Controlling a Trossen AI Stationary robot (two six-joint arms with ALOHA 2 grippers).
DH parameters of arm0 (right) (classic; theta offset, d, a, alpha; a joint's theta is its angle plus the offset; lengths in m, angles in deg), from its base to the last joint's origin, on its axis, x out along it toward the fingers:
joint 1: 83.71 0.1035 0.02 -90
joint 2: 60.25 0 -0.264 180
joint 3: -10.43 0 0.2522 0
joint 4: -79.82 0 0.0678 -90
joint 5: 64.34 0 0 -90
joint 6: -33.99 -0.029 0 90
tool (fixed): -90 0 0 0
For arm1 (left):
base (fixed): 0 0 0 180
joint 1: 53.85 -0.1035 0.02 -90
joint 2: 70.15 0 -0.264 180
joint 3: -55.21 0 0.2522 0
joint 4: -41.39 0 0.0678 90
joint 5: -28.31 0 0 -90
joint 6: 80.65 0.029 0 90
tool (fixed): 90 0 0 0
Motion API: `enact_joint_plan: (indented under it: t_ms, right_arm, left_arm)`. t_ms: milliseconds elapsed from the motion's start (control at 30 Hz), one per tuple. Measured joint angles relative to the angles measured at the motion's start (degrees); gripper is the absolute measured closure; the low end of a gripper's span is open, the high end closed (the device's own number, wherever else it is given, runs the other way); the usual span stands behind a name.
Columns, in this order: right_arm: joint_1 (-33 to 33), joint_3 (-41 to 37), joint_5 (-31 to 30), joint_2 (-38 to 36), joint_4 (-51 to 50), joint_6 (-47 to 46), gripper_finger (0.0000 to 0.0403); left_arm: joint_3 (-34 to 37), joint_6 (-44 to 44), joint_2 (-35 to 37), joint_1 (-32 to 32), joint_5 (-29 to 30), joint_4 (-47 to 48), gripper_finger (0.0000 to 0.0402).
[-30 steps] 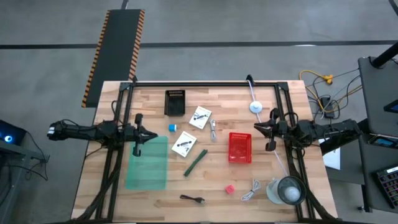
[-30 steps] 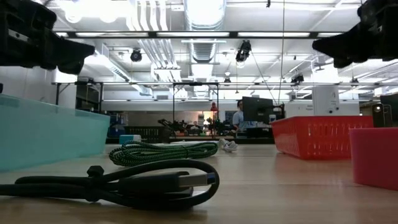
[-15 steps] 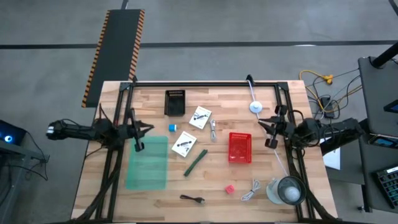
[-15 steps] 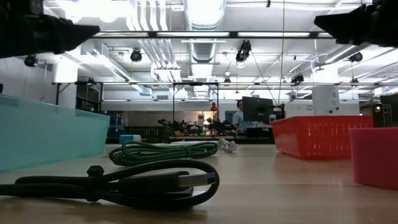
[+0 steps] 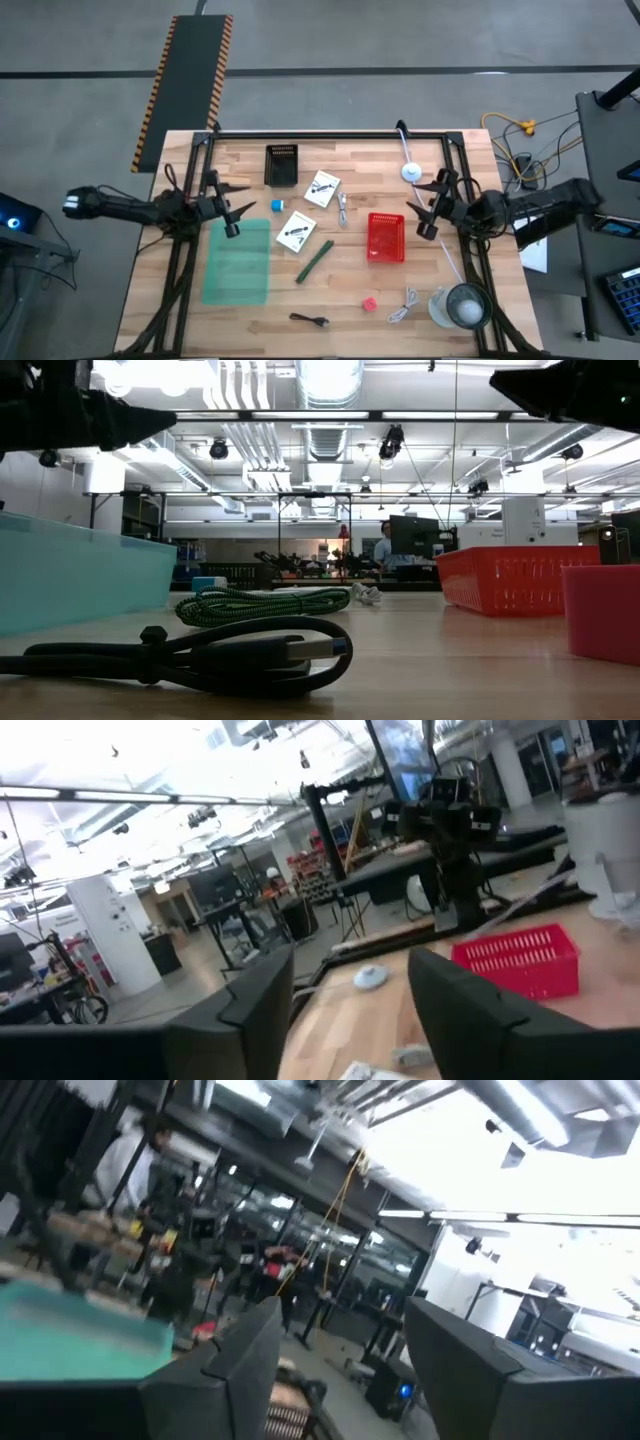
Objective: Pick and place items into bin
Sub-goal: Put the bottom white USB cable into the light blue bin
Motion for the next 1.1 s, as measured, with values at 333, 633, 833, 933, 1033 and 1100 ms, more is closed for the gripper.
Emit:
enact_joint_plan:
  t_ms: [333,633,833,933,1033,1100]
  right_arm:
    - [0.0,7.7,0.0,9.3,-2.7,-8.8,0.0188]
    - [0.0,25.5,0.0,17.7,-28.5,-8.9,0.0188]
    - [0.0,36.9,0.0,23.5,-42.9,-16.9,0.0188]
    - [0.0,41.7,0.1,26.6,-50.2,-20.5,0.0188]
    - [0.1,45.3,0.1,29.6,-55.4,-23.1,0.0188]
    - [0.5,47.2,0.1,31.7,-56.1,-23.7,0.0188]
  left_arm:
    - [-0.1,-3.9,-6.8,0.0,0.0,-12.3,0.0205]
    - [-0.1,-11.4,-9.1,0.0,-0.3,-13.3,0.0205]
    - [-0.2,-11.6,-10.4,0.0,-0.3,-13.3,0.0205]
    - [-0.2,-11.6,-10.6,0.0,-0.3,-13.3,0.0205]
    - [-0.2,-11.6,-10.6,0.0,-0.3,-13.3,0.0205]
    - [-0.2,-11.6,-10.4,0.0,-0.3,-13.3,0.0205]
